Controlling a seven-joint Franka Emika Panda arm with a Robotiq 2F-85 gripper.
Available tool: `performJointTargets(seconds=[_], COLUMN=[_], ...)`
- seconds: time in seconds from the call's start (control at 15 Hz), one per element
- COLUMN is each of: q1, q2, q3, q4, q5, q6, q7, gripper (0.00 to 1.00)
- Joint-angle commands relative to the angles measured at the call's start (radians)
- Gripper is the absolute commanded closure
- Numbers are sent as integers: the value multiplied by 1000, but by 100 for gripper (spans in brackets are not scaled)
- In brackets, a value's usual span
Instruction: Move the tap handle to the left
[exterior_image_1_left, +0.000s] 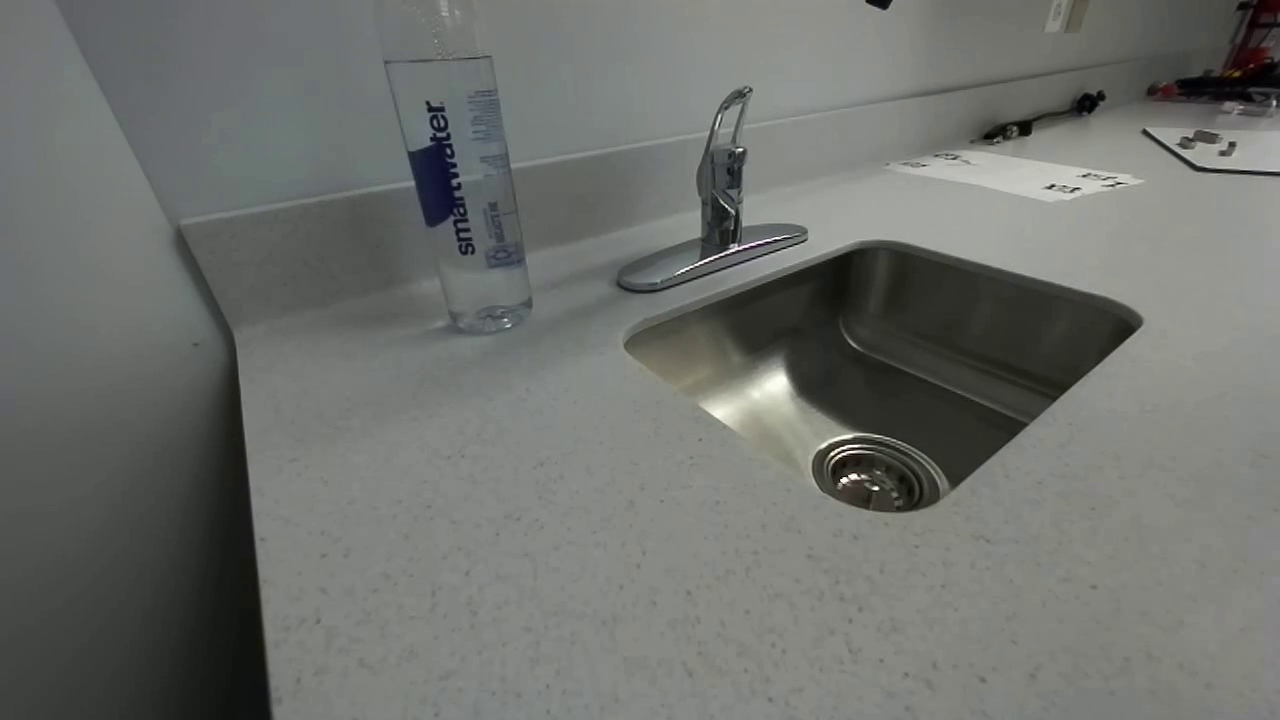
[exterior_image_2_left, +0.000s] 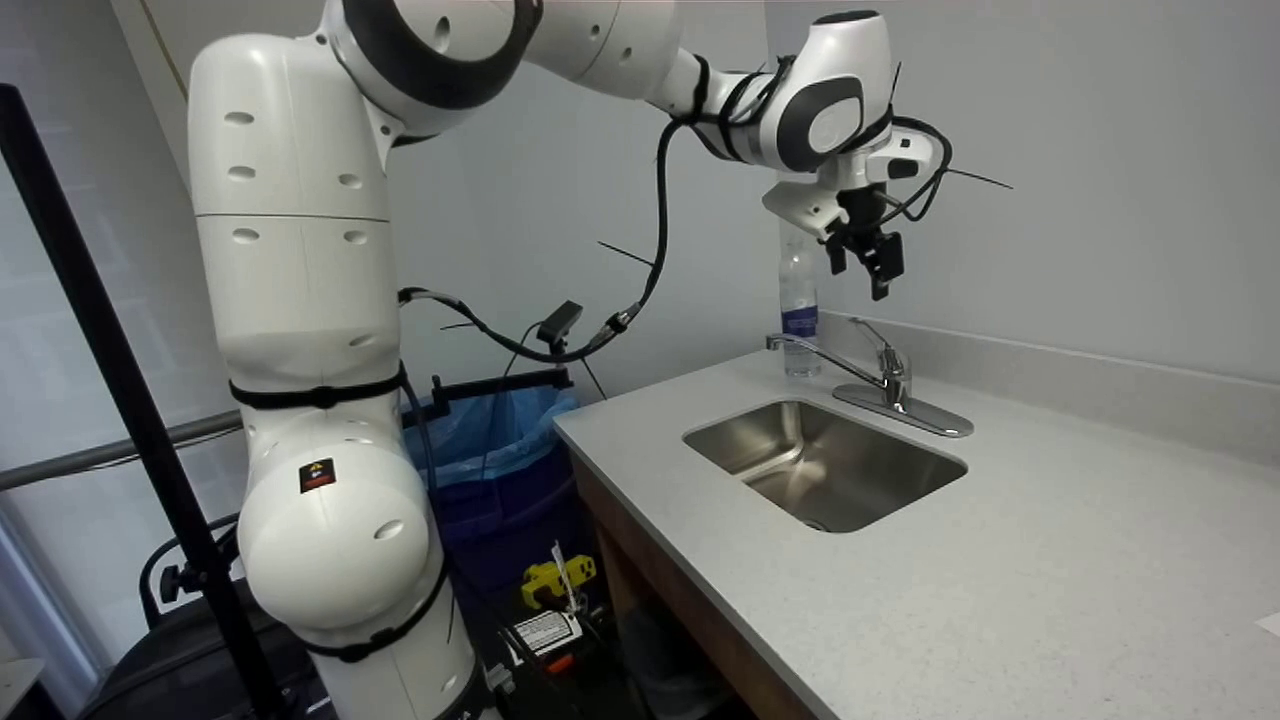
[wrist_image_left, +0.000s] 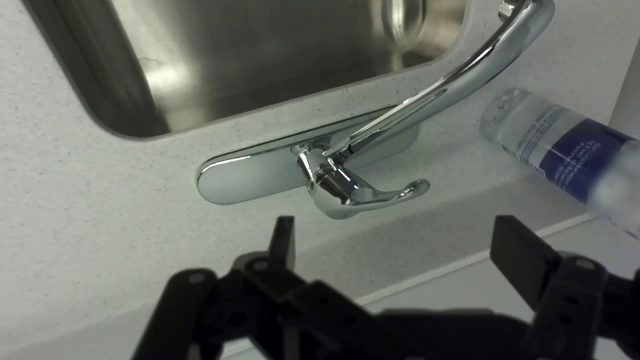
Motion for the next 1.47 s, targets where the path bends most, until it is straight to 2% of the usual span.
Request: performJointTargets(seconds=[0.0, 0.47, 0.87, 1.13, 1.2, 1.4], q1=[-38, -56, -47, -38, -45, -44], q2=[-120, -311, -466, -522, -460, -486], q3=[-2, -48, -93, -115, -100, -106], q4=[-123, -324, -472, -520, -472, -496], q5=[68, 127, 125, 127, 87, 87], q6=[-28, -49, -55, -52, -39, -39], q7=[-104, -228, -269, -285, -240, -245], gripper=[0, 0, 0, 0, 0, 0])
